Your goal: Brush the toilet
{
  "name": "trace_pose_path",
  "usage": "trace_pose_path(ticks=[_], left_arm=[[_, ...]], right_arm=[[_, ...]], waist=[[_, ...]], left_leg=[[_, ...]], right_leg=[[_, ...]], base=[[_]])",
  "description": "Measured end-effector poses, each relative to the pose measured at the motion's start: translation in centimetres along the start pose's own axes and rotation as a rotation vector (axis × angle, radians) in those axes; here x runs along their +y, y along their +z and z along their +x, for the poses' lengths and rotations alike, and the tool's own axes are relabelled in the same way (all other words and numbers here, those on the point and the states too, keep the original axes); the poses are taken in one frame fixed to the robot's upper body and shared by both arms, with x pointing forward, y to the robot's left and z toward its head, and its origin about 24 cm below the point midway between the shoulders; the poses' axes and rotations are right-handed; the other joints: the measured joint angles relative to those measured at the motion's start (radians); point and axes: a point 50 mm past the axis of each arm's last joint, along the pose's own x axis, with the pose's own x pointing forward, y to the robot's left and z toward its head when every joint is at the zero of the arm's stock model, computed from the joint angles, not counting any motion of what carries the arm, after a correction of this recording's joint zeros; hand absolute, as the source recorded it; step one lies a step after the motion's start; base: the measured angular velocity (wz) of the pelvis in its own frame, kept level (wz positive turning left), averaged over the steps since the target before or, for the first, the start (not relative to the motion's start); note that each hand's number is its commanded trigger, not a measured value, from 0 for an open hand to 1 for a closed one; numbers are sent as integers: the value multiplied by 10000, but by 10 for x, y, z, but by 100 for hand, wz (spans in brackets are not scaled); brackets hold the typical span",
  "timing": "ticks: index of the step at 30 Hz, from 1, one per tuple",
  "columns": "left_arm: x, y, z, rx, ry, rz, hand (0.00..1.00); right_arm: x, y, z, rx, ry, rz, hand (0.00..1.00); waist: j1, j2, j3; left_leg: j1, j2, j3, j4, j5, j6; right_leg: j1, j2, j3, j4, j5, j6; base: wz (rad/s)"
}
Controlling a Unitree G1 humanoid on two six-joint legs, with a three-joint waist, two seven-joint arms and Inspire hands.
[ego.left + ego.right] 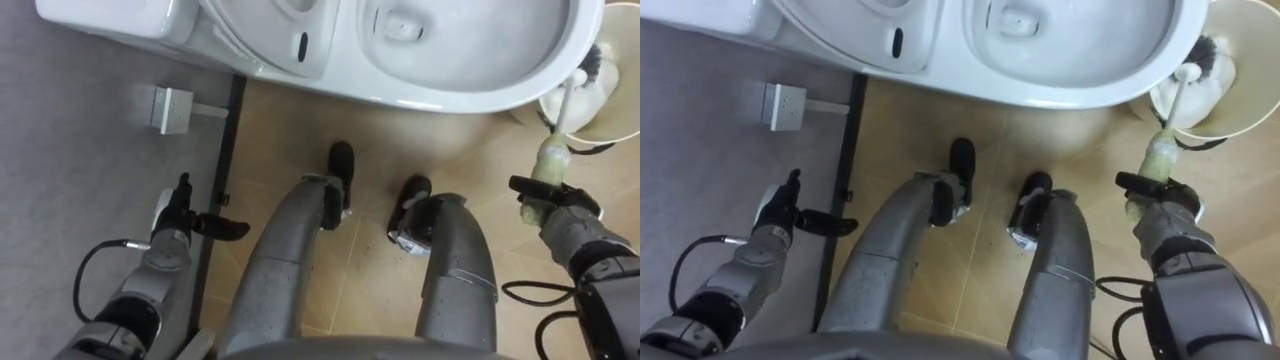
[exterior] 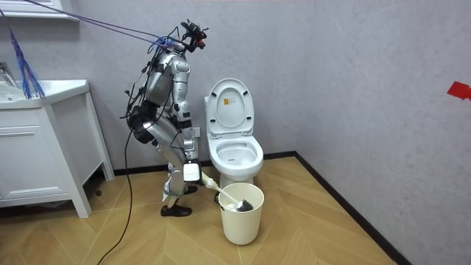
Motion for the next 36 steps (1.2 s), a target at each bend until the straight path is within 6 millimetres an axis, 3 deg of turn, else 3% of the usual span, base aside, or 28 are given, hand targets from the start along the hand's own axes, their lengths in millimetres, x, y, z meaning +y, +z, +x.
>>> trace_pose_path(ticks=[5, 14, 18, 21, 23, 25, 27, 30, 32, 36], left_arm=[[0, -10, -3, 362, 15, 7, 0], [0, -20, -5, 726, -4, -6, 0], [2, -31, -7, 1186, -7, -301, 0], [9, -50, -10, 1858, 214, -600, 0], [19, -69, -16, 2454, 653, -1030, 0], [26, -84, -23, 2886, 982, -1342, 0], [33, -101, -32, 3315, 1359, -1684, 0], [39, -127, -49, 4004, 1747, -1978, 0], [42, -142, -60, 4418, 1967, -2182, 0], [45, -162, -77, 4967, 2567, -2871, 0]], right_arm=[[-3, -10, 0, 686, 42, 1036, 100], [-17, -29, 1, 1183, -65, 1223, 100], [-26, -47, 1, 1873, -387, 1834, 100], [-33, -60, 0, 2447, -490, 2824, 100], [-42, -72, -1, 2814, -664, 3544, 100], [-51, -81, -3, 2947, -740, 3705, 100], [-61, -94, -5, 3181, -954, 3724, 100], [-79, -113, -11, 3413, -1361, 4235, 100], [-94, -122, -15, 3370, -1594, 4318, 100], [-114, -134, -21, 3274, -2085, 4399, 100]], waist=[[-1, -2, -3], [-59, -25, -17], [-154, -89, -45], [-269, -168, -77], [-274, -266, -164], [-272, -300, -183], [-268, -469, -250], [-357, -590, -265], [-540, -661, -264], [-561, -839, -318]], left_leg=[[559, 6, 4, -60, -63, -33], [1460, 105, -6, -352, -86, -9], [2604, 14, -16, -853, -88, -3], [3458, 14, -122, -1250, -88, -6], [4149, 66, -148, -1658, -106, -47], [4752, 171, -182, -1976, -111, -56], [5418, 155, -118, -2390, -109, -53], [6424, 146, -108, -2745, -207, 1], [7203, 121, -166, -2969, -353, 16], [8357, 68, -124, -3466, -509, -18]], right_leg=[[564, 48, 19, -119, -17, 44], [1538, 210, 2, -673, 151, 181], [2662, 287, 4, -1149, 169, 314], [3551, 382, 6, -1687, 237, 439], [4322, 602, -3, -2398, 351, 490], [5028, 749, -41, -2981, 510, 536], [5667, 772, -53, -3412, 633, 630], [6879, 894, -262, -4135, 694, 711], [7737, 954, -244, -4674, 745, 783], [8937, 1111, -116, -5447, 815, 903]], base=[[-1], [-5], [2], [-2], [-15], [-9], [0], [1], [7], [-7]])
